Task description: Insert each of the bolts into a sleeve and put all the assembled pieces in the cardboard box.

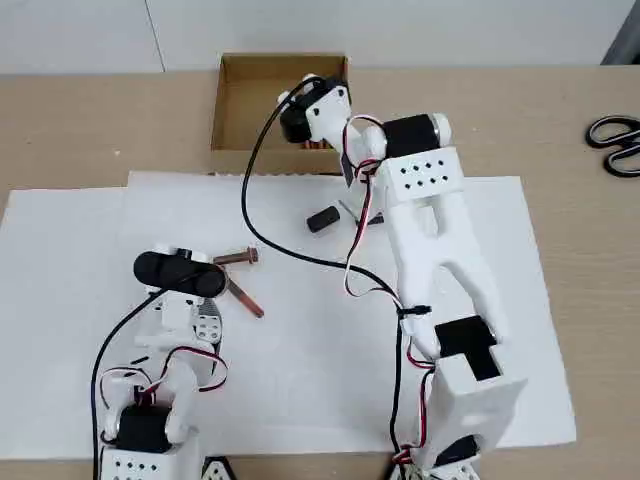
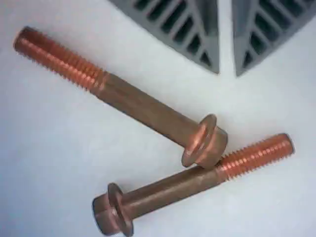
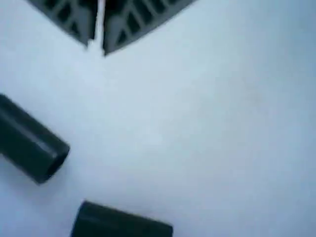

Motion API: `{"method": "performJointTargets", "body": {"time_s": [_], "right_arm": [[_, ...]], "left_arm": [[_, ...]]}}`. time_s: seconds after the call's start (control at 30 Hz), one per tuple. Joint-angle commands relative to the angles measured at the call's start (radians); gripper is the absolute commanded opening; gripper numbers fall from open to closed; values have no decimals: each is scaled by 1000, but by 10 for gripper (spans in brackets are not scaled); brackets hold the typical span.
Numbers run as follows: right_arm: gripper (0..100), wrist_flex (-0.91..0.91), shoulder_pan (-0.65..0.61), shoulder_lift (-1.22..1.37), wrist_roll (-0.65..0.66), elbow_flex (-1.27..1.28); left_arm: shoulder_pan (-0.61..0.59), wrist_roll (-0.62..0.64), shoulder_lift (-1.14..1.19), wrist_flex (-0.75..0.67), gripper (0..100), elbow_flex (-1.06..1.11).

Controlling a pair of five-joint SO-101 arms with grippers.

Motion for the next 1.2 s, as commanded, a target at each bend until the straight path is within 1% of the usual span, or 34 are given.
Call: {"method": "performJointTargets", "body": {"time_s": [0.0,0.1,0.3,0.43,0.63,0.97,1.17], "right_arm": [[65,15,42,19,72,-37],[115,13,53,82,172,-37],[153,4,47,142,313,-37],[201,-15,41,165,430,-38],[218,-99,42,219,546,-38],[216,-220,39,334,666,-38],[214,-275,42,424,671,-38]], "left_arm": [[5,-12,-9,-17,7,-2],[5,-12,-9,-15,7,-2],[5,-12,-9,-15,7,-2],[5,-12,-9,-5,7,-2],[3,-12,-9,-5,7,-2],[3,-14,-9,-3,7,-2],[3,-14,-9,-3,7,-2]]}}
